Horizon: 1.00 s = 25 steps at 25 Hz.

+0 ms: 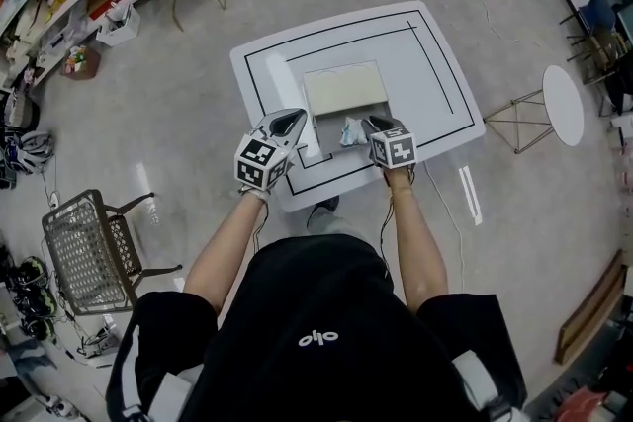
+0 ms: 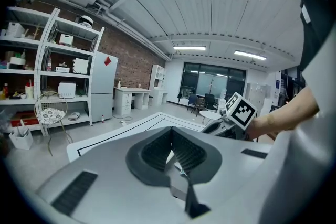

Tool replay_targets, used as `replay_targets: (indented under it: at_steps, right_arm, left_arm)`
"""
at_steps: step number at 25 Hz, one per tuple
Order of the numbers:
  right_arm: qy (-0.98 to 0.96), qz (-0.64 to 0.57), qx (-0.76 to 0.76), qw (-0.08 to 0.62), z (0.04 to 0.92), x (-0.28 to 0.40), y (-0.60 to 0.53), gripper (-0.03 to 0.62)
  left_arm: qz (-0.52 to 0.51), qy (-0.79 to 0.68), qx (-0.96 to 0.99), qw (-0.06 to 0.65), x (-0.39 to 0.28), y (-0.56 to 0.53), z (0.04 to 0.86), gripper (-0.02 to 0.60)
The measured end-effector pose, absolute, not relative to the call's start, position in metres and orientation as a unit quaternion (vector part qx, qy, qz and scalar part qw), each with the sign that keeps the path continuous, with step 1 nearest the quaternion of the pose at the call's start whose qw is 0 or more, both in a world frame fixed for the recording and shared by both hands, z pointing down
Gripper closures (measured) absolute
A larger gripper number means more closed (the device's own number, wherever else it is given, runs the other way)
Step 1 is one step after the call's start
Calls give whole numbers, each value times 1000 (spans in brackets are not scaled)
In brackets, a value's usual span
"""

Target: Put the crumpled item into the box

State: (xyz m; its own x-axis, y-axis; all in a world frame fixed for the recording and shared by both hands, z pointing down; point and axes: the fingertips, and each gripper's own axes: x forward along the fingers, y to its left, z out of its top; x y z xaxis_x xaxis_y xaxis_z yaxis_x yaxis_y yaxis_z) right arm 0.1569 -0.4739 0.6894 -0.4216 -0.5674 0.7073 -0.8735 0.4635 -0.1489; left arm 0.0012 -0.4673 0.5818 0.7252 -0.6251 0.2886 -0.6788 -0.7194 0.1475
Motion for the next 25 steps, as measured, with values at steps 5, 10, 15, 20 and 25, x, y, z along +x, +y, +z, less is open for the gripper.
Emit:
replay_targets:
  at_steps: [5, 10, 15, 20, 25]
  right_arm:
    - [-809, 220, 481, 257, 640, 156, -464, 551]
    - [-813, 183, 504, 226, 599, 154, -443, 583]
    - [-816, 161, 517, 200, 572, 149, -417, 583]
    - [-816, 145, 527, 186, 557, 144, -386, 585]
    - [-814, 138, 534, 179, 552, 143, -348, 585]
  left_arm:
    - [103, -347, 926, 111, -3, -452, 571, 577]
    - [98, -343, 929, 99, -9, -432, 559, 577]
    - [91, -336, 933, 88, -14, -412, 551, 577]
    - [86, -328, 938, 77, -18, -385, 543, 577]
    - [81, -322, 941, 69, -22, -351, 537, 577]
